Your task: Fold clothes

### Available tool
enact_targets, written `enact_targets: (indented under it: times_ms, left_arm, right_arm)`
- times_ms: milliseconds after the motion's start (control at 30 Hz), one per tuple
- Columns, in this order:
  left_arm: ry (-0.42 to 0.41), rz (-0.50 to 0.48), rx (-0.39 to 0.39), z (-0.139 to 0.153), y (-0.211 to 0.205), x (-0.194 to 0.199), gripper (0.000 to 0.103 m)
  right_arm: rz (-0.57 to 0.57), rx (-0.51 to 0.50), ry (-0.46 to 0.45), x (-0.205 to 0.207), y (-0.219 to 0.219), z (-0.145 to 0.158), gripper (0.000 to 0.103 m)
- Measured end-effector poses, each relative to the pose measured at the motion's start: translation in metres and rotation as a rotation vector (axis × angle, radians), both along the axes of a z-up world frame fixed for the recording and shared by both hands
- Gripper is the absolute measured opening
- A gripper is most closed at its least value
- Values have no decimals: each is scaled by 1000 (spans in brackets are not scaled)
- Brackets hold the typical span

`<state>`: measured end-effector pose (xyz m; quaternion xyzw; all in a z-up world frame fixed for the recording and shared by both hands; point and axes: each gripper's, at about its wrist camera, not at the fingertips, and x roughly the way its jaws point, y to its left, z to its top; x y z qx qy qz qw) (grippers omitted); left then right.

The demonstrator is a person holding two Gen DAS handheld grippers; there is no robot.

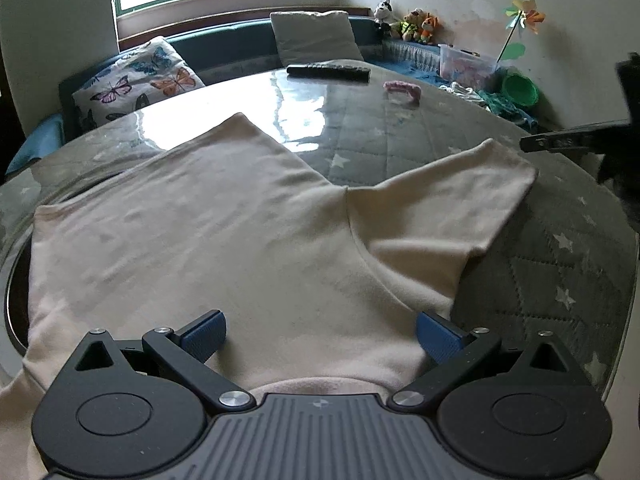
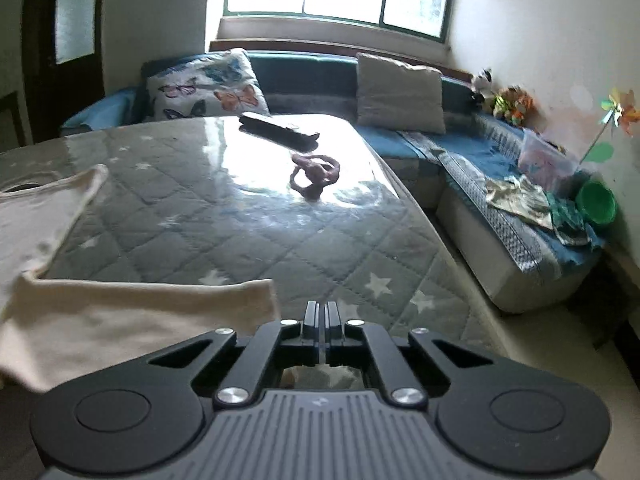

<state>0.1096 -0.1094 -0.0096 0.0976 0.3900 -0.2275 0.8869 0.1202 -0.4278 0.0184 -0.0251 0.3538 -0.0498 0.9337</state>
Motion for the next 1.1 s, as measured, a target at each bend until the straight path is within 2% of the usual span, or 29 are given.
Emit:
enact_targets:
  times_ms: [100, 200, 267, 300, 333, 533, 800, 933, 1100]
  left_arm:
    - [0, -3, -3, 1, 1, 0, 103]
    - [0, -9, -2, 0, 0, 0, 103]
    - [0, -8, -3, 1, 0, 0, 103]
    - [0, -8, -4, 1, 0, 0, 103]
    - [0, -7, -4, 1, 0, 0, 103]
    - [-2, -10, -2, 0, -1, 0, 103]
    - [-10, -10, 0, -1, -2, -2, 103]
    - [-9, -11, -1, -1, -2, -2, 103]
    - [-7, -12, -4, 0, -1, -2, 103]
  right_arm:
    - [-28, 28, 4, 2, -2, -4, 6]
    - [7, 78, -18, -11, 2, -1, 11]
    - [32, 92, -14, -15, 7, -2, 22]
    - [39, 91, -9, -16, 9, -4, 38]
    - [45, 90, -4, -17, 11, -6, 43]
    - [23, 83, 3, -7, 9, -13, 43]
    - [-21, 82, -19, 8, 1, -13, 50]
    - [-43, 82, -30, 15, -3, -13, 50]
    - [-45, 162, -31, -1, -8, -9, 48]
